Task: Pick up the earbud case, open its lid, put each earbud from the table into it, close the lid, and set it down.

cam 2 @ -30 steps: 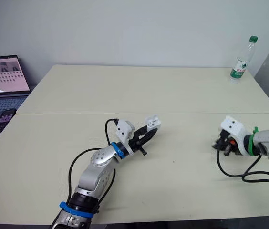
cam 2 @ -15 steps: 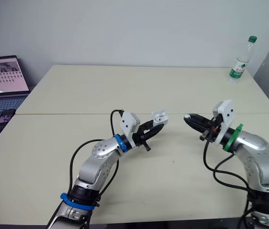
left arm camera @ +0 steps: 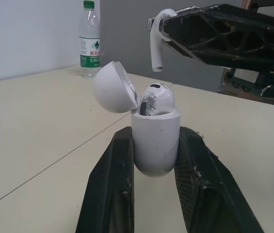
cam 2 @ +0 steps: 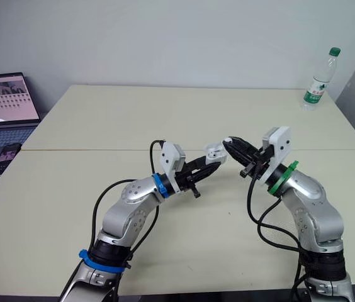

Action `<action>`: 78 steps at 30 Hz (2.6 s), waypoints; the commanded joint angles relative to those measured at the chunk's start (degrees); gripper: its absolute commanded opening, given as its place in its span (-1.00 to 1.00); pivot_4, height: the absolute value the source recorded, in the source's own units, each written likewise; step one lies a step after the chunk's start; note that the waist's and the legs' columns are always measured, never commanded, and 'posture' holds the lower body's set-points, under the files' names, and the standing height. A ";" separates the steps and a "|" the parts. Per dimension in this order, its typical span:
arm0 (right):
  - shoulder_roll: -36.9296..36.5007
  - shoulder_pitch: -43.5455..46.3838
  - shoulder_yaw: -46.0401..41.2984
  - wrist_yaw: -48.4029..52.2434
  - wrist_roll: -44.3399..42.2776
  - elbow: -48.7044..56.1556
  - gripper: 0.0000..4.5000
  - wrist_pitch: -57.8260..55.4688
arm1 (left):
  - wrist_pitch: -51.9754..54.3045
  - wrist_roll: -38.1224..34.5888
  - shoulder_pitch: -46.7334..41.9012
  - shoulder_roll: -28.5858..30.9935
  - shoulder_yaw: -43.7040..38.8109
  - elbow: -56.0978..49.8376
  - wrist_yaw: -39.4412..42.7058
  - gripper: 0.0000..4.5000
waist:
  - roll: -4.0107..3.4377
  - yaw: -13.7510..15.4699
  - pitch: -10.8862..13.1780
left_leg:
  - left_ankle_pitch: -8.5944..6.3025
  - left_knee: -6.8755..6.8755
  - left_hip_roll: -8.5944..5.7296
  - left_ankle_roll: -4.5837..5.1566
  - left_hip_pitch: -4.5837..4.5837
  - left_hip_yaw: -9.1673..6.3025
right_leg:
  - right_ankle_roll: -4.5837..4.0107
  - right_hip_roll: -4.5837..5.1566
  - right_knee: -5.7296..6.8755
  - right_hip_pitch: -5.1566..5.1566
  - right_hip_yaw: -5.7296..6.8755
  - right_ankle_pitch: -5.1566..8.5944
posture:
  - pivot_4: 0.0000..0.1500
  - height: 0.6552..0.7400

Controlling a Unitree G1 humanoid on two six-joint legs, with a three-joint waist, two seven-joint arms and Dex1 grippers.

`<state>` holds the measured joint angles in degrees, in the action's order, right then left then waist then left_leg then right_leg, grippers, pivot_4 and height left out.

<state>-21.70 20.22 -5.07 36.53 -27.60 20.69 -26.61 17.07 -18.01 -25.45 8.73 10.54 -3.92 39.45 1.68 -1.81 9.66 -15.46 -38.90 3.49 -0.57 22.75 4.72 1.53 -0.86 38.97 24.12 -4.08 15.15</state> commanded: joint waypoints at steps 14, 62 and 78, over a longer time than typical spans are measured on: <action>-1.12 -0.21 2.80 0.15 4.08 -2.93 -0.81 4.91 | -0.93 -1.18 -0.81 -0.74 -0.95 -2.52 -0.04 -0.67 | 0.00 0.02 0.00 | 0.00 0.00 0.00 0.00 0.01 -0.01 | 0.00 0.00 -0.01 0.01 0.00 0.00 | 1.00 0.91; -15.90 11.61 -6.20 16.56 -32.02 -11.66 -0.99 -35.43 | 29.29 -29.69 0.09 7.88 -3.29 -6.94 15.43 -0.67 | 0.05 -0.08 0.03 | -0.01 0.04 0.02 0.01 0.08 -0.07 | 0.02 -0.01 -0.07 0.05 0.02 0.03 | 1.00 0.91; -22.14 2.43 -5.33 18.61 -25.12 -8.37 -0.99 -28.33 | 30.16 -23.33 -1.09 7.02 -2.13 -3.61 6.76 -0.67 | 0.08 -0.01 0.05 | -0.01 0.04 0.02 0.02 0.12 -0.12 | 0.11 0.00 -0.11 0.05 0.02 0.08 | 1.00 0.91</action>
<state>-42.57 23.72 -10.37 55.44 -56.11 10.38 -58.78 47.59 -43.09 -25.34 16.24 7.87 -7.75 48.13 1.76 -1.83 9.70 -15.47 -38.87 3.50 -0.56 22.87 4.61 1.67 -0.85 38.86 24.17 -4.06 15.25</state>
